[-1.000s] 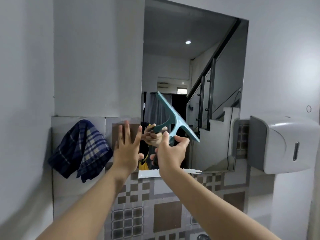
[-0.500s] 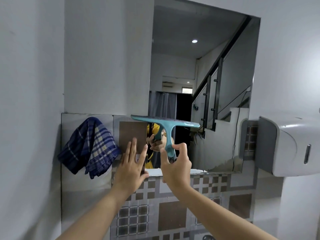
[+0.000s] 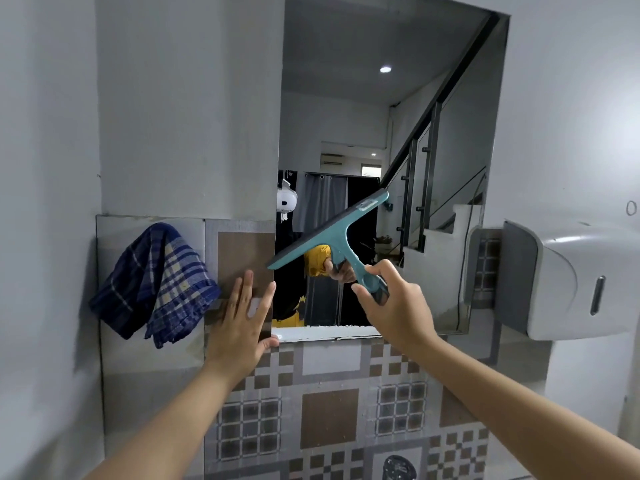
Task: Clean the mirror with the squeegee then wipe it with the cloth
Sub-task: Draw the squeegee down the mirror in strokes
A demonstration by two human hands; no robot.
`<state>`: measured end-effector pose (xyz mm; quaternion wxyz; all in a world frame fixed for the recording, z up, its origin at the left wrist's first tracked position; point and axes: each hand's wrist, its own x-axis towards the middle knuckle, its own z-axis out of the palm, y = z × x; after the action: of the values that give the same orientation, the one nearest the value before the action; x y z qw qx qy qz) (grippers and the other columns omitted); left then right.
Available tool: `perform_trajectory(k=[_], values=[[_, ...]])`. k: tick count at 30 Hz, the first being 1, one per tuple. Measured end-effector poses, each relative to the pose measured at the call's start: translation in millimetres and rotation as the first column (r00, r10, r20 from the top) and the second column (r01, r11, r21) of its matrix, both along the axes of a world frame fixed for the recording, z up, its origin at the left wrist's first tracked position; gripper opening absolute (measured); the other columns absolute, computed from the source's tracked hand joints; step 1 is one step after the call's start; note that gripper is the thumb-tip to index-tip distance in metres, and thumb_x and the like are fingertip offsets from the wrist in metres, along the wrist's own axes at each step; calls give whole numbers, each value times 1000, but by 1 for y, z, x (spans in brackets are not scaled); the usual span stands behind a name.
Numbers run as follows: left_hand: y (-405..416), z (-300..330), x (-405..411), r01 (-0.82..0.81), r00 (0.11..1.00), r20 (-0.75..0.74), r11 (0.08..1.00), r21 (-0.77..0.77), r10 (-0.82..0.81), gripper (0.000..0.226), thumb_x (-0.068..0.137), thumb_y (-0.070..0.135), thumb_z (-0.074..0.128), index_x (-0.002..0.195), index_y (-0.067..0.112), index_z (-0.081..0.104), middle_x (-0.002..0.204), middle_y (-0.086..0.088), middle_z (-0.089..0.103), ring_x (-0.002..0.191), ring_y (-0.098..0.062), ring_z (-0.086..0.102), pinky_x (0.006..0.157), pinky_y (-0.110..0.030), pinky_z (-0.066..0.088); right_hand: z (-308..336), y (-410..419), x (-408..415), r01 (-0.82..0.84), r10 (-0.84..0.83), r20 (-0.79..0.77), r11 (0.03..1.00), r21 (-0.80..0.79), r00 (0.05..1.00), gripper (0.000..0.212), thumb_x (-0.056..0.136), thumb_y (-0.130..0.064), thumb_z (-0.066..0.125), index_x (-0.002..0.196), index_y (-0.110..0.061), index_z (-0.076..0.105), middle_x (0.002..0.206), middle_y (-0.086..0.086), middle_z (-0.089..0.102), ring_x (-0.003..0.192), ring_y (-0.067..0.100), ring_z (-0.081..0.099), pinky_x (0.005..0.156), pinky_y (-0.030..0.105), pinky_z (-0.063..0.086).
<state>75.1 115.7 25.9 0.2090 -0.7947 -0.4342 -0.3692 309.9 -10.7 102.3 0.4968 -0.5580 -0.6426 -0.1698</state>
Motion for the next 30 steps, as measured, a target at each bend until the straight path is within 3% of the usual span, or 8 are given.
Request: perform_trajectory(k=[6,10,16,21,24,28,30], values=[[2,-2,0,-5,1000,1,1000,-18,5,110,64,53,74,149,26,9,157,-14,-4,143,-34,3,95,-52,42,5,1,28,9,-9,78,1000,-2,997,33,87,-34,67,114,-17,56,55,-19,44,40,11,42,40,23,36],[1,-1,3,-11,1000,24,998,-70,13,111,69,47,74,147,34,-4,156,-9,-18,143,-29,-13,98,-56,38,5,0,50,1,-2,111,1000,5,994,33,87,-35,68,112,-17,56,52,-18,42,38,11,41,41,26,38],[-11,8,15,-169,985,-8,969,-179,170,112,76,43,68,142,34,-21,145,-6,-43,137,-26,-31,100,-54,41,6,-4,90,-13,10,166,1000,18,986,35,85,-34,71,112,-17,57,54,-17,45,38,10,39,40,23,34],[-8,12,3,-244,970,-27,953,-181,243,115,74,40,71,143,28,-20,146,-10,-42,137,-30,-31,105,-56,32,3,-8,121,-23,18,164,999,25,986,33,83,-33,72,110,-19,58,49,-12,44,37,17,39,40,29,38],[-11,15,-11,-295,955,-44,934,-203,293,113,75,41,70,146,22,-16,144,-12,-43,135,-31,-34,108,-57,26,0,-10,131,-23,18,152,999,33,988,33,83,-31,73,109,-16,59,48,-15,40,37,11,37,40,26,35],[-13,14,-27,-368,929,-63,889,-272,365,115,78,44,65,137,23,-31,136,-9,-53,131,-29,-41,111,-55,23,-5,-14,140,-19,18,165,1000,7,986,32,81,-32,74,107,-18,60,57,-13,53,40,12,43,38,29,40],[-20,15,-32,-360,930,-35,890,-279,365,116,77,41,68,139,23,-28,138,-10,-51,133,-29,-38,112,-55,21,-11,-14,149,-9,7,171,1000,11,985,32,80,-29,76,105,-15,61,58,-15,52,39,9,42,37,22,35]])
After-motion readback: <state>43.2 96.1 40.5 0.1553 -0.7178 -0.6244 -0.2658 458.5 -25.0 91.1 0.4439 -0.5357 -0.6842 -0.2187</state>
